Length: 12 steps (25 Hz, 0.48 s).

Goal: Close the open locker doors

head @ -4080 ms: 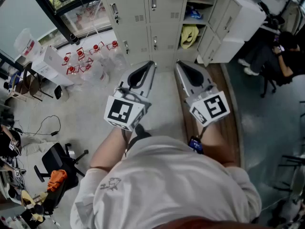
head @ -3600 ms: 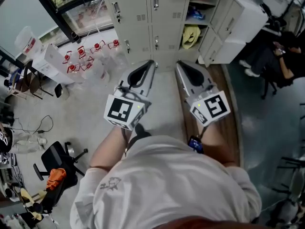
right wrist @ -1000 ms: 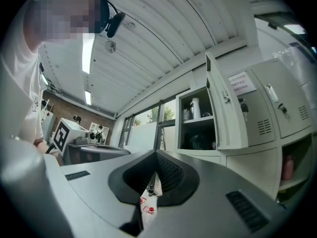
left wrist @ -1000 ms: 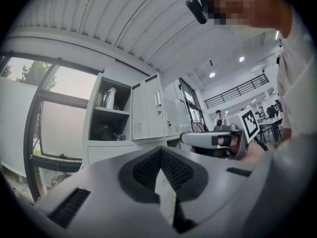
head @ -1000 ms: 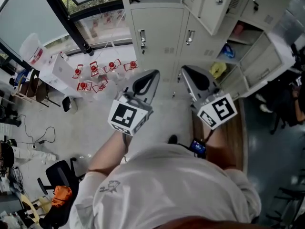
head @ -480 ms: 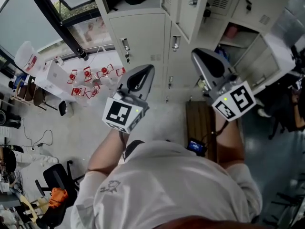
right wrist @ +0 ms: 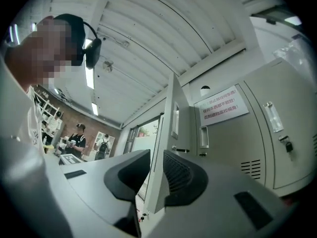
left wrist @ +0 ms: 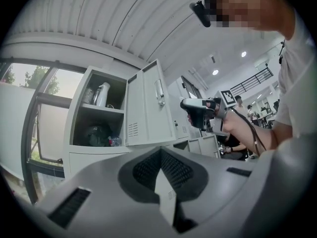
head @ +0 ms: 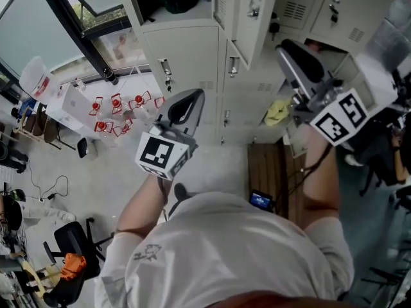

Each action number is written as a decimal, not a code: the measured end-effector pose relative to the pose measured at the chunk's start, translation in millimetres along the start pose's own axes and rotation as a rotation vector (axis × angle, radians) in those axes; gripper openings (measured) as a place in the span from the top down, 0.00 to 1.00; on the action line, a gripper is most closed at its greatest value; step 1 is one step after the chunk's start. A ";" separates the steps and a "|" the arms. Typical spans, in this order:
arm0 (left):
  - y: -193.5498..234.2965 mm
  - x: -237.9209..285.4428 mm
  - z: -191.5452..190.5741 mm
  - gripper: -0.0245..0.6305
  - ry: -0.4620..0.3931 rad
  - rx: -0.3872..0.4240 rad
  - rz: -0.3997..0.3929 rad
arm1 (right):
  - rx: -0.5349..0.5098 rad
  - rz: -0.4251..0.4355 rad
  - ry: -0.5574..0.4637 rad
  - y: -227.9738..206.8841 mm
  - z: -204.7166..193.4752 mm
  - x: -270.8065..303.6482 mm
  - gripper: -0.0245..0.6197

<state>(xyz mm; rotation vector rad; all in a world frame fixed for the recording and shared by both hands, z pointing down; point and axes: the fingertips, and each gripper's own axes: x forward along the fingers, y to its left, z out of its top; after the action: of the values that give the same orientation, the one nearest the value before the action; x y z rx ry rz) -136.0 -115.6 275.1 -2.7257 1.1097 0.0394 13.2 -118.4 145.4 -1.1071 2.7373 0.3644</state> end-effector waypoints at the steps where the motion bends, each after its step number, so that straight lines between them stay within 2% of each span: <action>1: 0.8 0.3 0.2 0.97 0.004 -0.004 0.005 | 0.002 0.017 0.004 -3.8 4.1 3.4 0.86; 5: 6.3 1.2 -1.0 0.97 0.012 -0.010 0.027 | -0.033 0.046 0.018 -24.9 16.8 18.6 0.80; 9: 4.7 4.7 -3.8 0.97 0.026 0.003 0.030 | -0.007 0.031 0.051 -50.5 8.7 26.1 0.76; 12: 5.8 6.2 -6.0 0.97 0.036 -0.001 0.035 | 0.015 0.067 0.074 -57.0 8.3 37.9 0.73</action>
<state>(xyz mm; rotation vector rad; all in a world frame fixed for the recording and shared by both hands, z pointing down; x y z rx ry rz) -135.8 -125.1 279.4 -2.7177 1.1678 -0.0037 26.7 -180.6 119.0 -1.0475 2.8422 0.3169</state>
